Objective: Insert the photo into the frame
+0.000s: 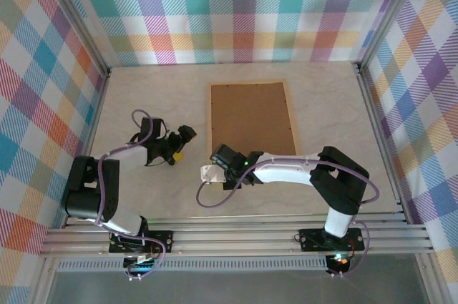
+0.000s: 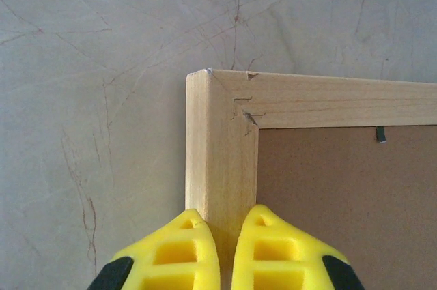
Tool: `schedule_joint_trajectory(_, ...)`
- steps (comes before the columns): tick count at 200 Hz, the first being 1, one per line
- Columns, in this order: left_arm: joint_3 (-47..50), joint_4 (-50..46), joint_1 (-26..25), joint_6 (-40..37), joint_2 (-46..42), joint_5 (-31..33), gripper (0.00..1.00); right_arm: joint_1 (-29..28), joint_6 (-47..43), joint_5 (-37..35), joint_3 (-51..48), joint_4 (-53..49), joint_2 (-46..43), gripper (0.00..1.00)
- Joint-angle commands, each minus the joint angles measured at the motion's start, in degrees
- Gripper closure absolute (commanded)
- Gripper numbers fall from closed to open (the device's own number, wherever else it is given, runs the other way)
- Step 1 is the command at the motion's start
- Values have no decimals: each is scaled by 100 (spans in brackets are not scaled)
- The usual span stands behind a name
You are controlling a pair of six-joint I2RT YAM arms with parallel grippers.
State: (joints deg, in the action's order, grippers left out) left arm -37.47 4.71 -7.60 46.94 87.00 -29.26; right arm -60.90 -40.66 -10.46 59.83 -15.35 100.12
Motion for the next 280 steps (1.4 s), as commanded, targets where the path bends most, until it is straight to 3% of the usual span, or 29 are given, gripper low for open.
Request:
schedule_joint_trajectory(1, 74, 335, -114, 260, -144, -189, 0, 70, 154, 221, 309, -73, -376, 100)
schedule_joint_trajectory(155, 135, 1782, -926, 1003, 591, -239, 2, 171, 349, 325, 331, 33, -641, 100)
schedule_joint_trajectory(280, 169, 3454, -1398, 1582, 1267, -441, 15, 218, 419, 386, 380, 138, -706, 100)
